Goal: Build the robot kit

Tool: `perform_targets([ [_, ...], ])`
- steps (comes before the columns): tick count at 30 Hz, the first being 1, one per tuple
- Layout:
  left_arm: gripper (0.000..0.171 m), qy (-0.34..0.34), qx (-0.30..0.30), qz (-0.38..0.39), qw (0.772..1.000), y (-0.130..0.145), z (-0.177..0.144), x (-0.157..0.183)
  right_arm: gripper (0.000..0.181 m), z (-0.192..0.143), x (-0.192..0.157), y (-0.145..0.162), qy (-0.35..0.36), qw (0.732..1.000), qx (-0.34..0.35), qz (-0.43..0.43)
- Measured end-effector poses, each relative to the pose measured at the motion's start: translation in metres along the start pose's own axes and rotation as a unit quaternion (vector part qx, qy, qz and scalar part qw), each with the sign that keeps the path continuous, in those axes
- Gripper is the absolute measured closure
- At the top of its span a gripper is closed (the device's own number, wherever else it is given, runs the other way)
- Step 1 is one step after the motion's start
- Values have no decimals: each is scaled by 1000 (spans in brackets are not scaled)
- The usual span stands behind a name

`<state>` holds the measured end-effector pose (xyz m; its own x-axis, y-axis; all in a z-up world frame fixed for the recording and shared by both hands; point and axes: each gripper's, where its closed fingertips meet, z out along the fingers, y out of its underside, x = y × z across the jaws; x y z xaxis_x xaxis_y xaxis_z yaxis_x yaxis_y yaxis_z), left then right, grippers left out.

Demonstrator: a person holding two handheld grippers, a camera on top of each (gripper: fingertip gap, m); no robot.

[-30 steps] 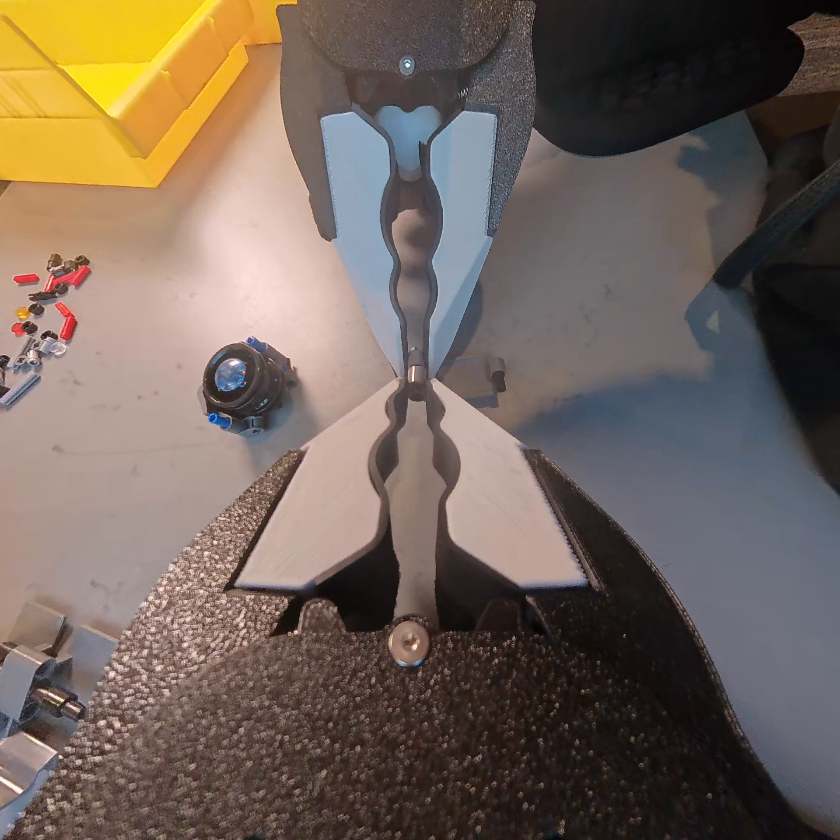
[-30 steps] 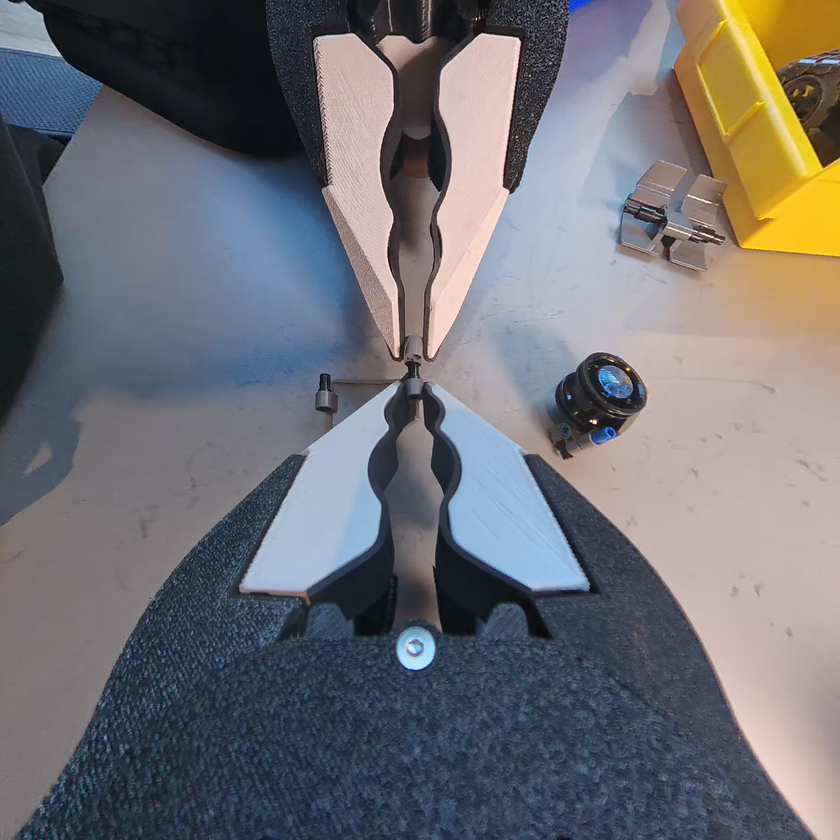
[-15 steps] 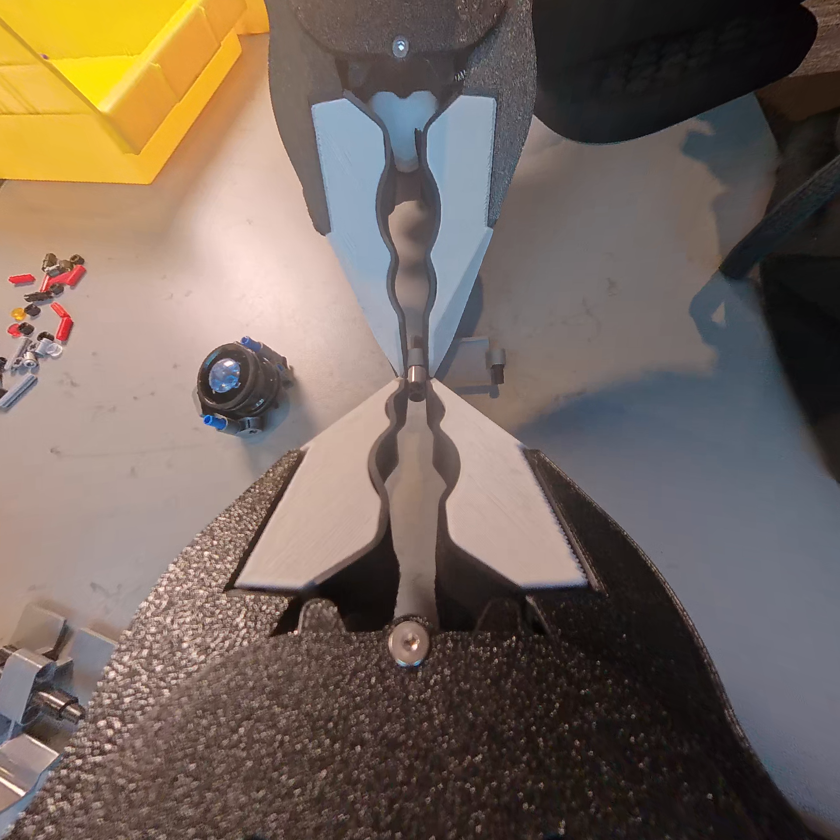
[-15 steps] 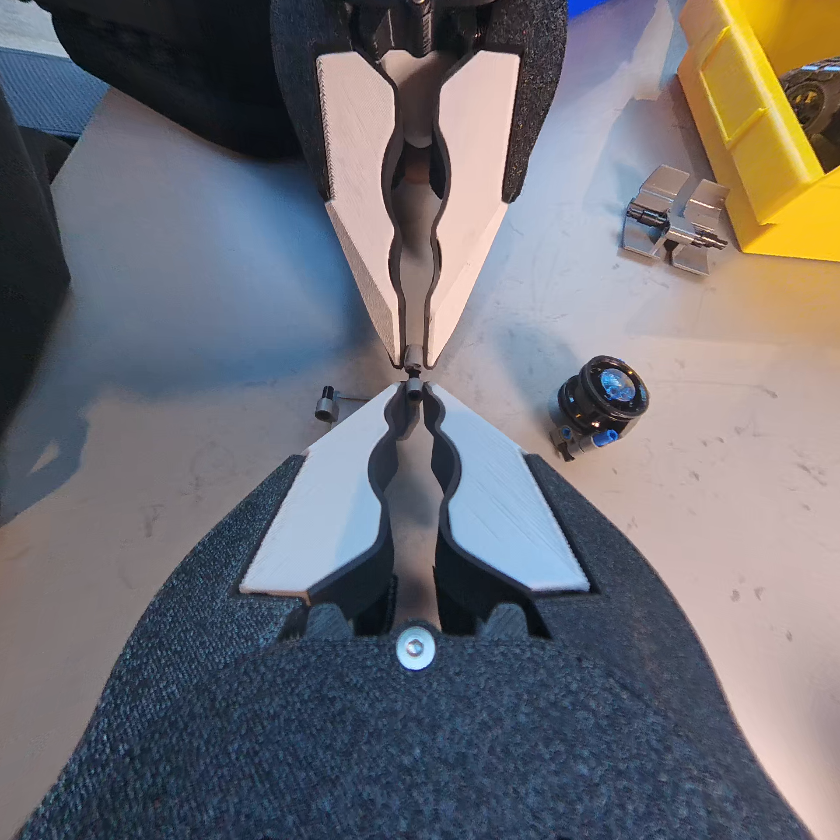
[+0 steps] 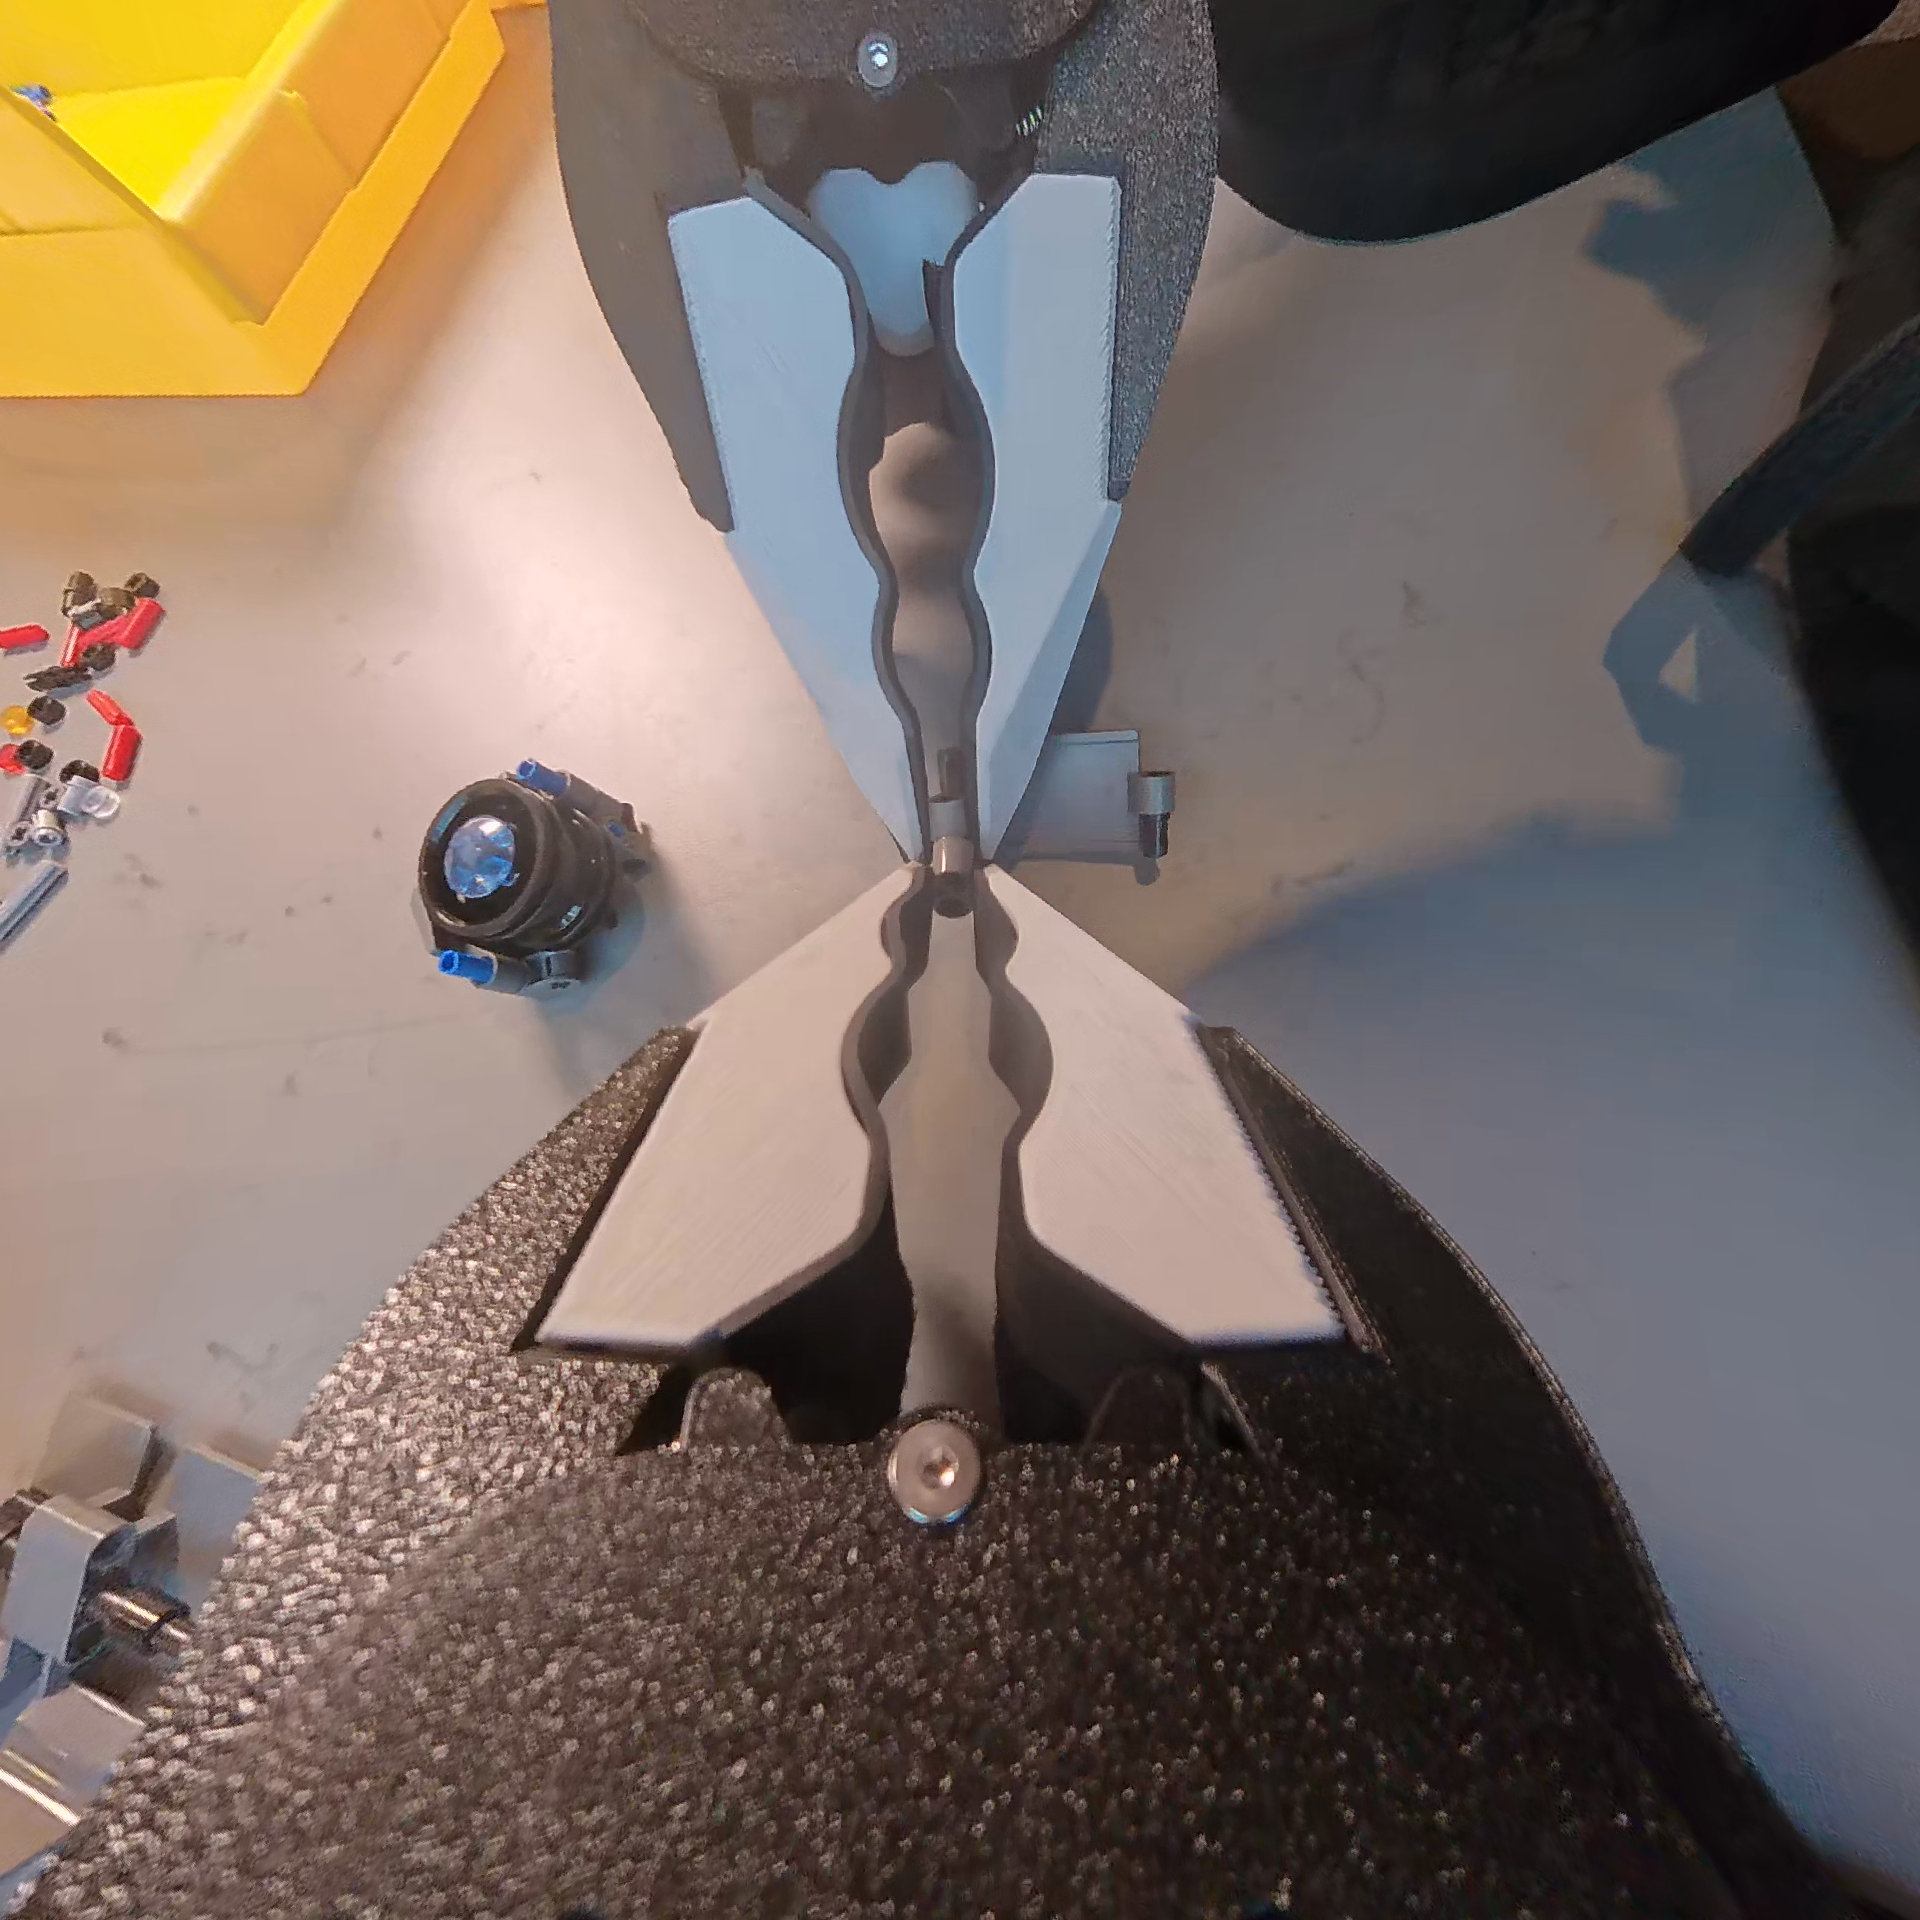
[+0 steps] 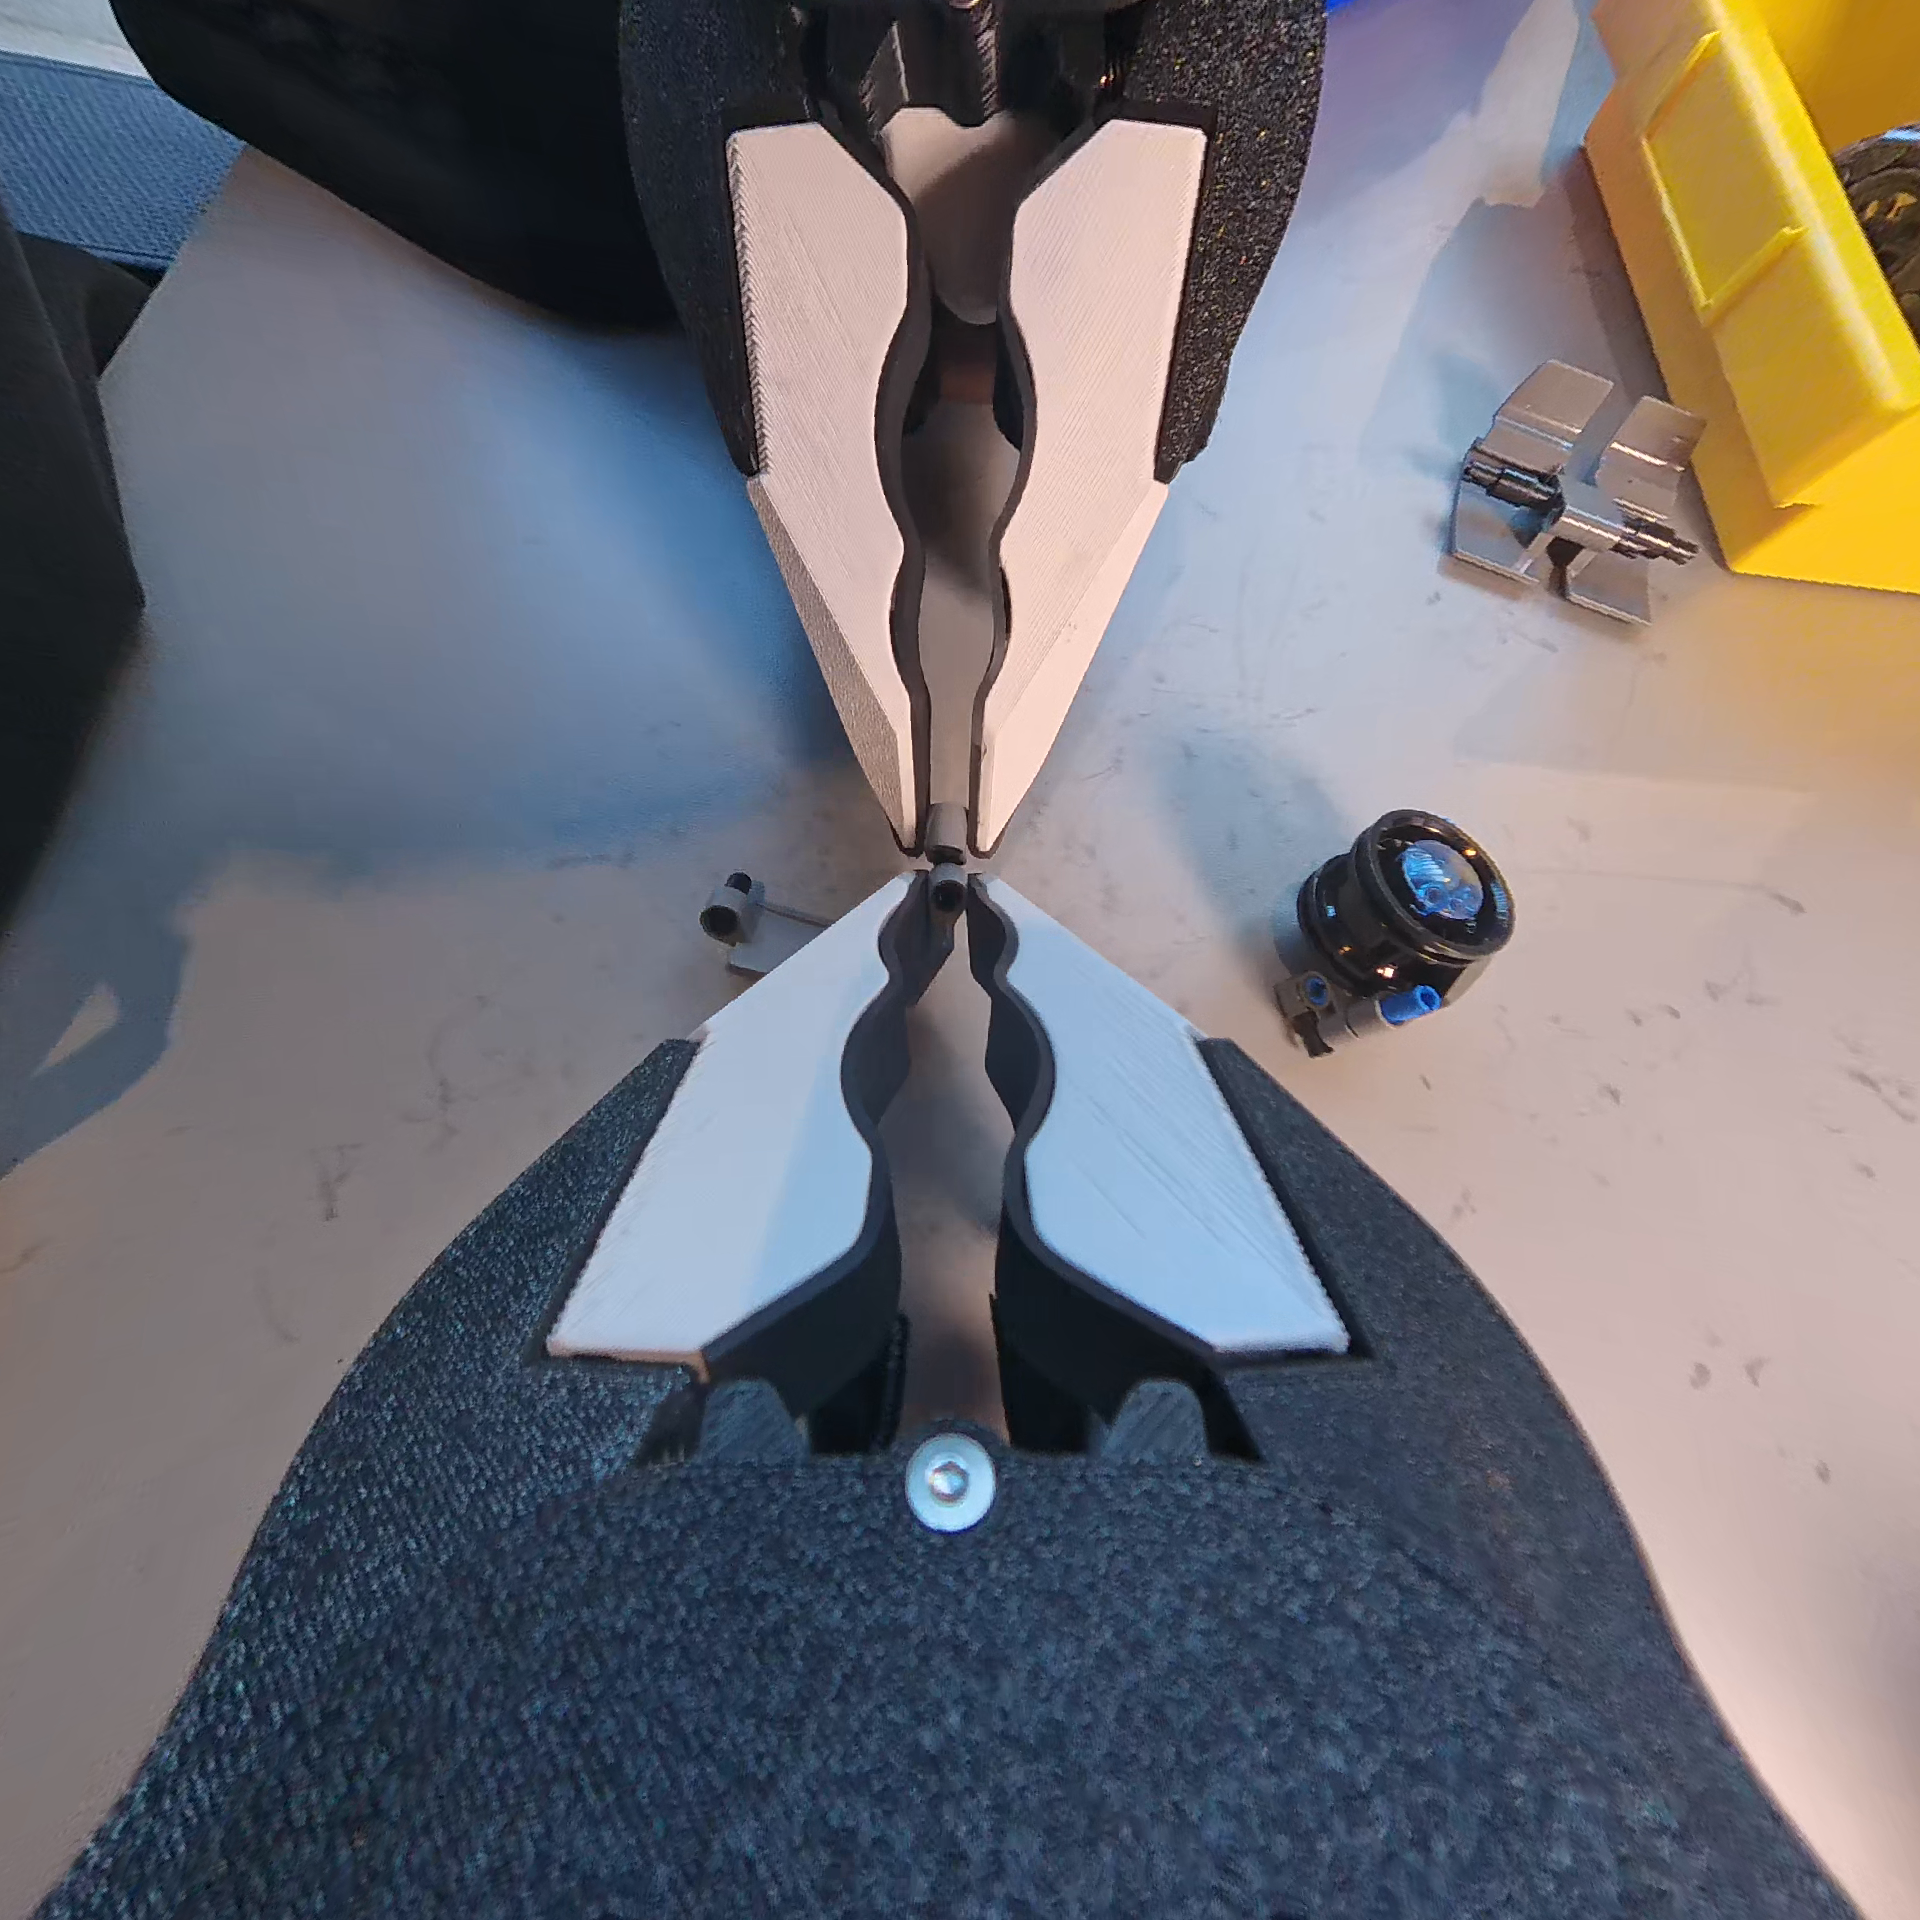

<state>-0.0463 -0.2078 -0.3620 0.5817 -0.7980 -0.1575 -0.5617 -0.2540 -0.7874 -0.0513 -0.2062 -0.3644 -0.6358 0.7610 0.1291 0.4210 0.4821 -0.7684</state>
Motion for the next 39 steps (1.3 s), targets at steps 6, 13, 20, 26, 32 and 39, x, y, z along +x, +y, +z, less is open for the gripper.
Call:
perform_targets([
  [6, 165, 2, 1, -5, 1000, 0, 0, 0, 175, 0, 0, 0, 0, 1000, 6, 3],
  [13, 165, 3, 0, -10, 1000, 0, -1, 0, 175, -1, 2, 2, 1, 1000, 7, 6],
  [20, 165, 3, 3, -18, 1000, 0, -3, -2, 171, -2, 2, 2, -1, 1000, 9, 10],
  [26, 165, 8, 21, -37, 999, -4, -8, -4, 165, -12, 5, -3, -5, 999, 27, 32],
  [32, 165, 19, 27, -51, 998, -5, -9, -3, 165, -17, 4, 2, -17, 998, 22, 47],
  [39, 165, 30, 12, -51, 998, -4, -4, 4, 173, -7, 1, 3, -29, 999, 8, 27],
])
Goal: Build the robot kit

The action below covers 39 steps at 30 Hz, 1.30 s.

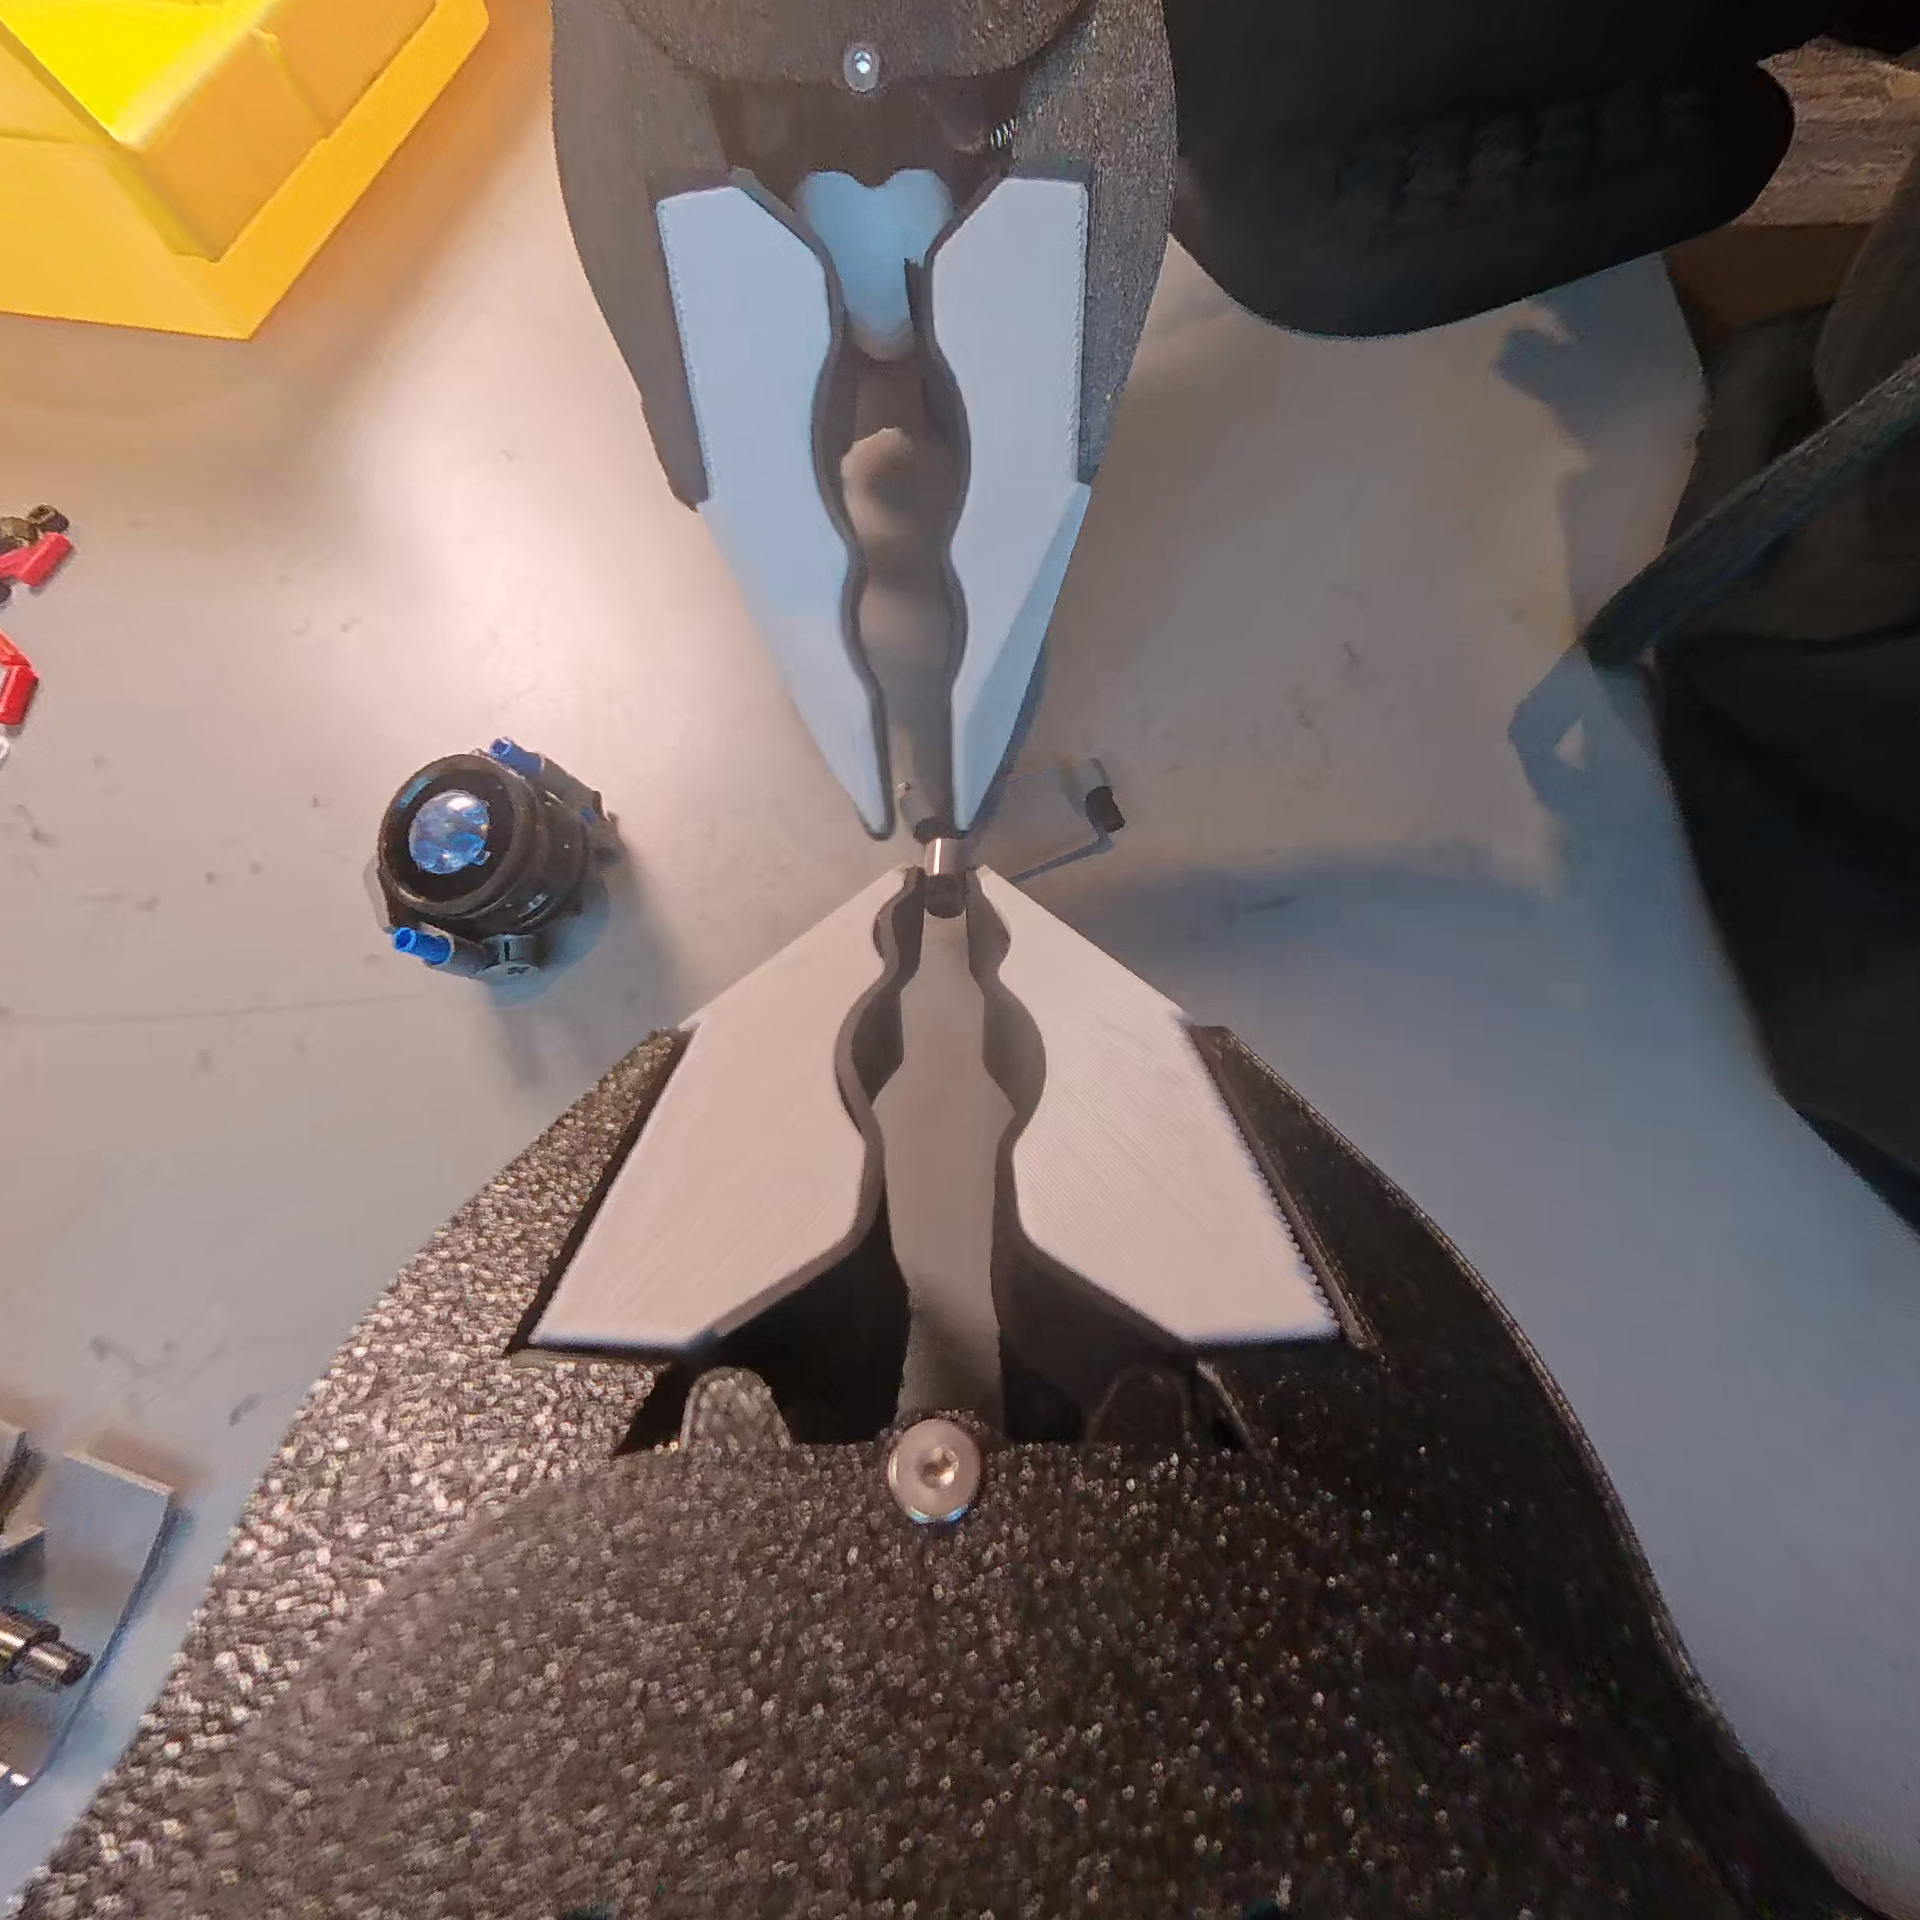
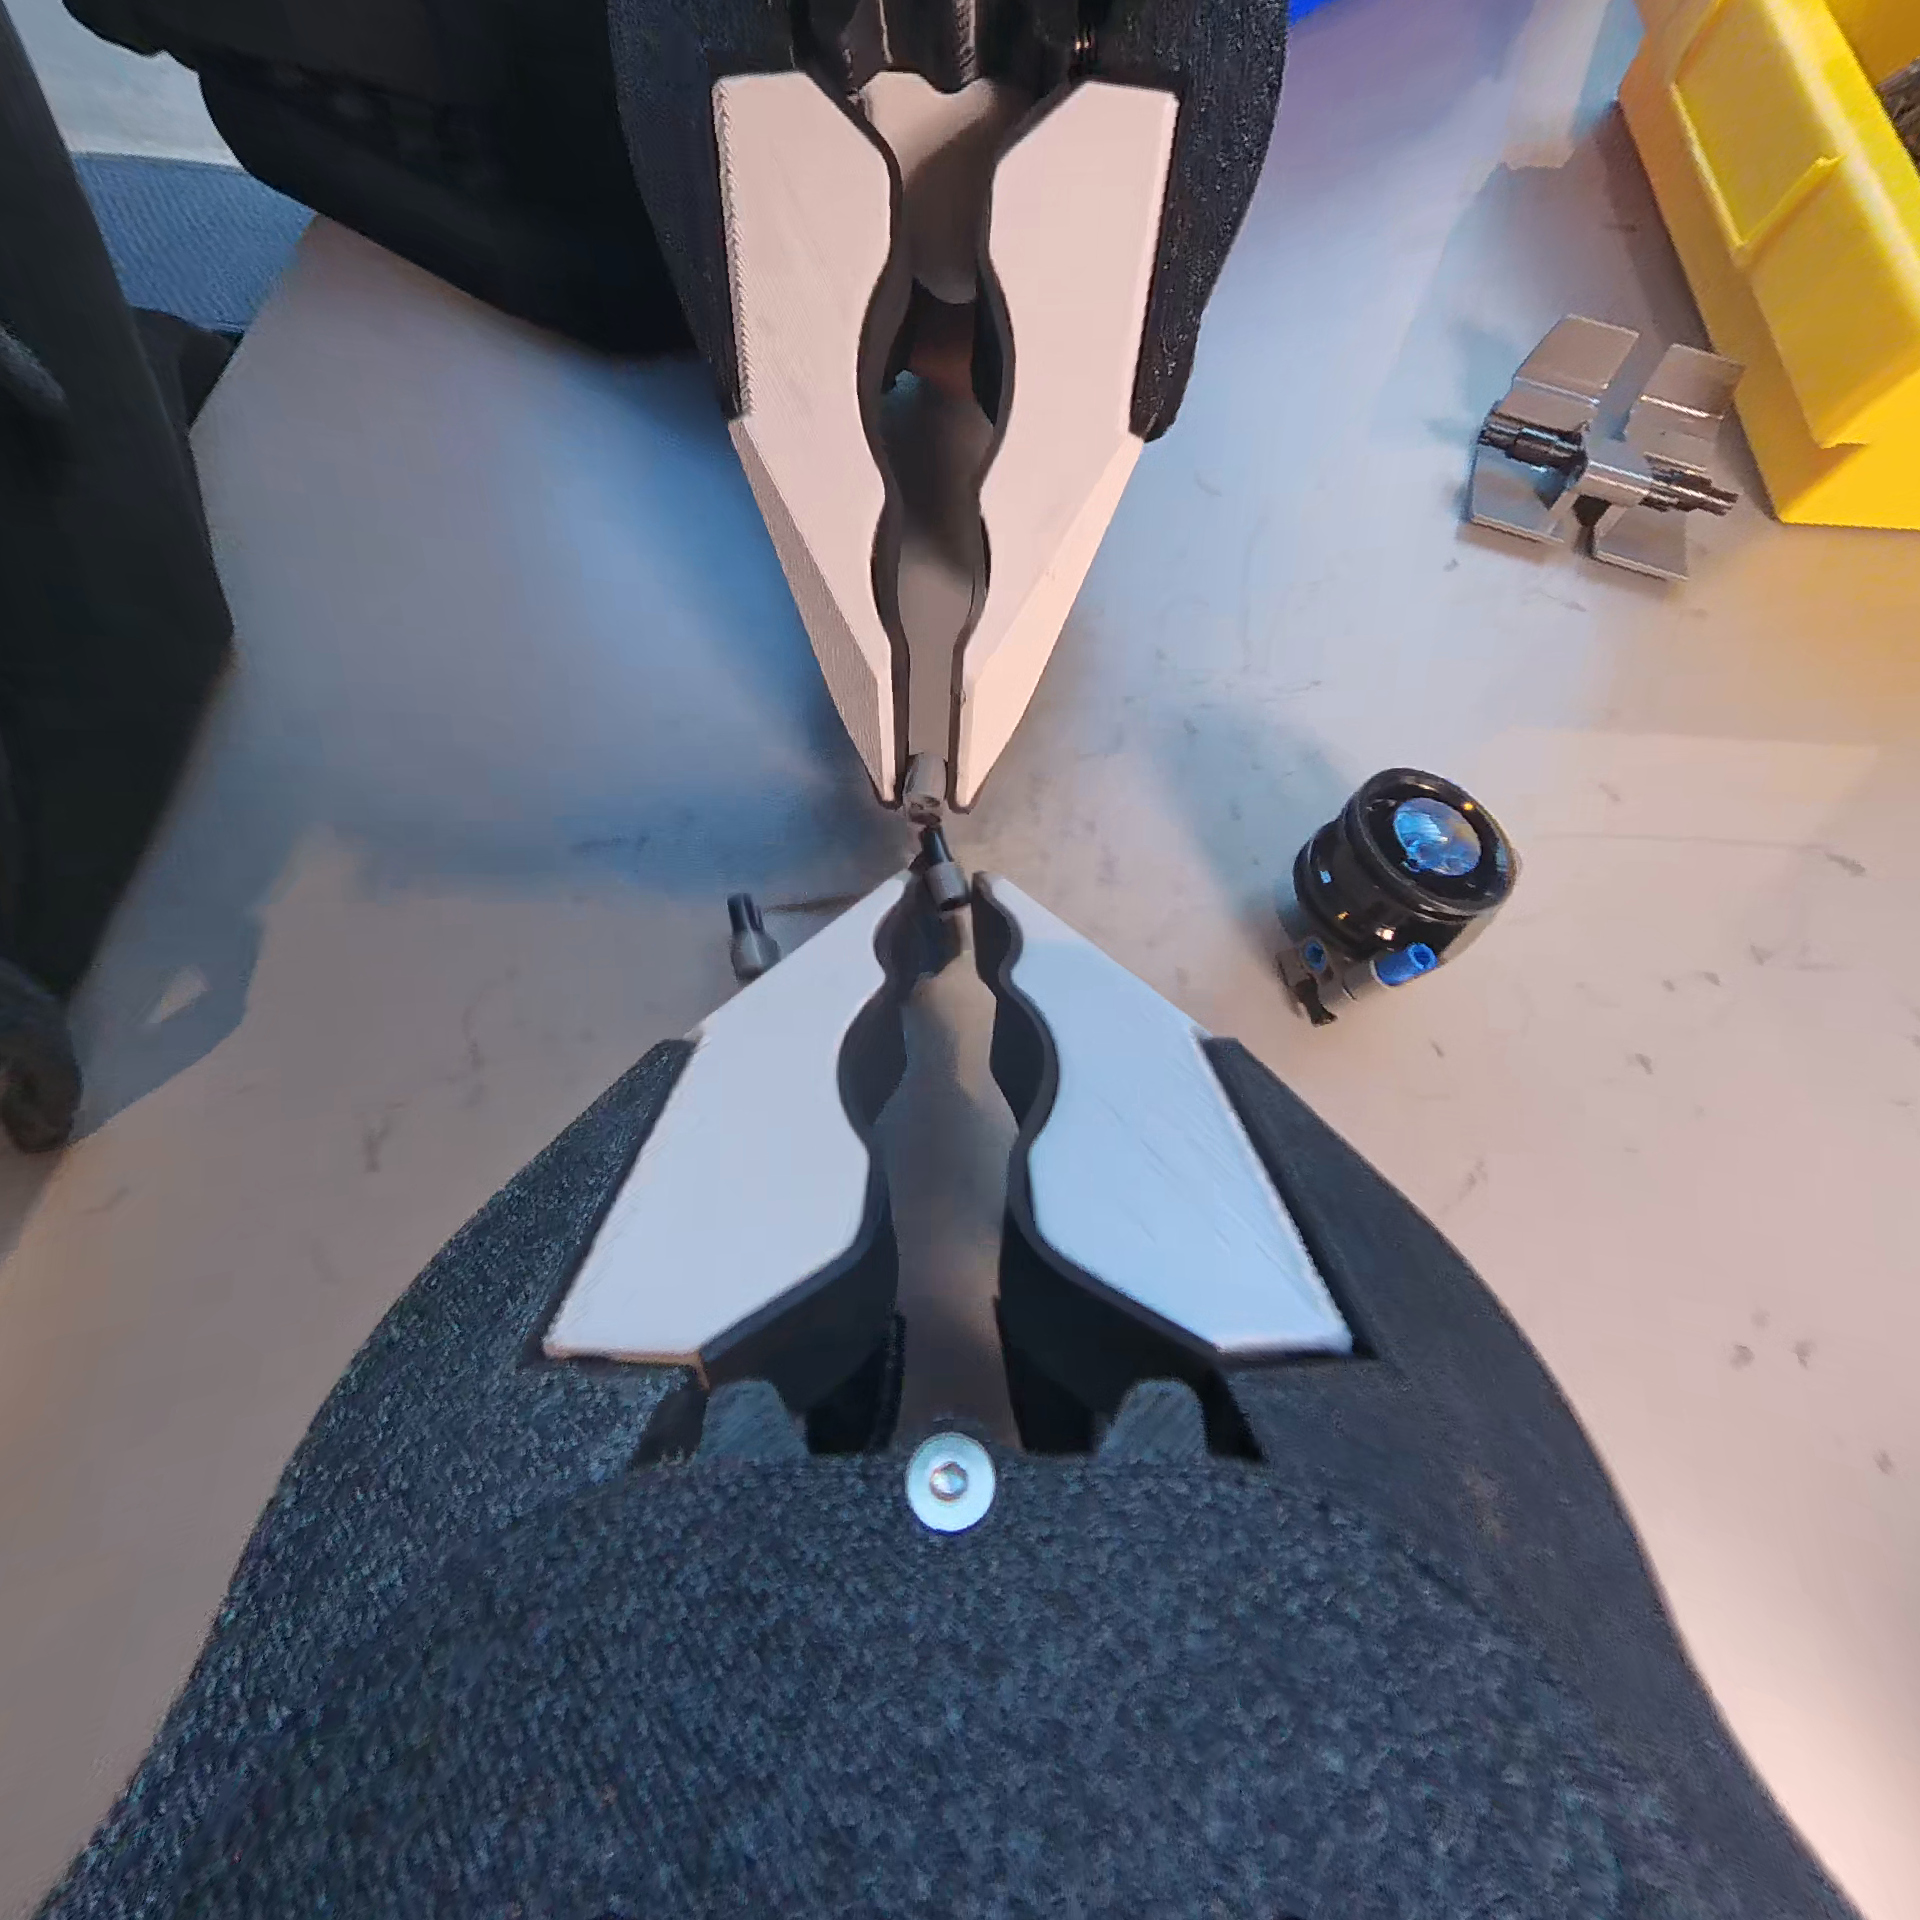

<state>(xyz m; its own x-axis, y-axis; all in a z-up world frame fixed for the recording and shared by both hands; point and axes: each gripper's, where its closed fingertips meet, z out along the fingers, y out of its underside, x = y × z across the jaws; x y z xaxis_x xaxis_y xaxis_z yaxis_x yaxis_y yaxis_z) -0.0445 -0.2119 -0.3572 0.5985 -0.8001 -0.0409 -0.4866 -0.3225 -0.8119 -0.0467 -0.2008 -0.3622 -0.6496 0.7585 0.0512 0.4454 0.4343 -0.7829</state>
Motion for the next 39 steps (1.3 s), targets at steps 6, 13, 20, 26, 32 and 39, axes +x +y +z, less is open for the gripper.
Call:
perform_targets([
  [6, 165, -8, 22, -30, 999, -5, -5, -8, 174, -2, 4, -8, 21, 999, 27, 17],
  [13, 165, 6, 123, -74, 990, -32, -23, -15, 174, -21, 11, -31, 43, 995, 80, 41],
  [20, 165, -10, 84, -20, 996, -26, -11, -12, 175, -18, 7, -18, 62, 998, -8, 9],
  [26, 165, -26, 23, 39, 999, -12, 4, -11, 176, -7, 5, 1, 66, 996, -57, -7],
  [32, 165, -35, -26, 74, 996, -5, 11, -10, 176, -2, 4, 3, 62, 996, -70, -5],
  [39, 165, -14, -8, 44, 999, -3, 10, -9, 175, 0, 2, 2, 49, 998, -47, -4],
])
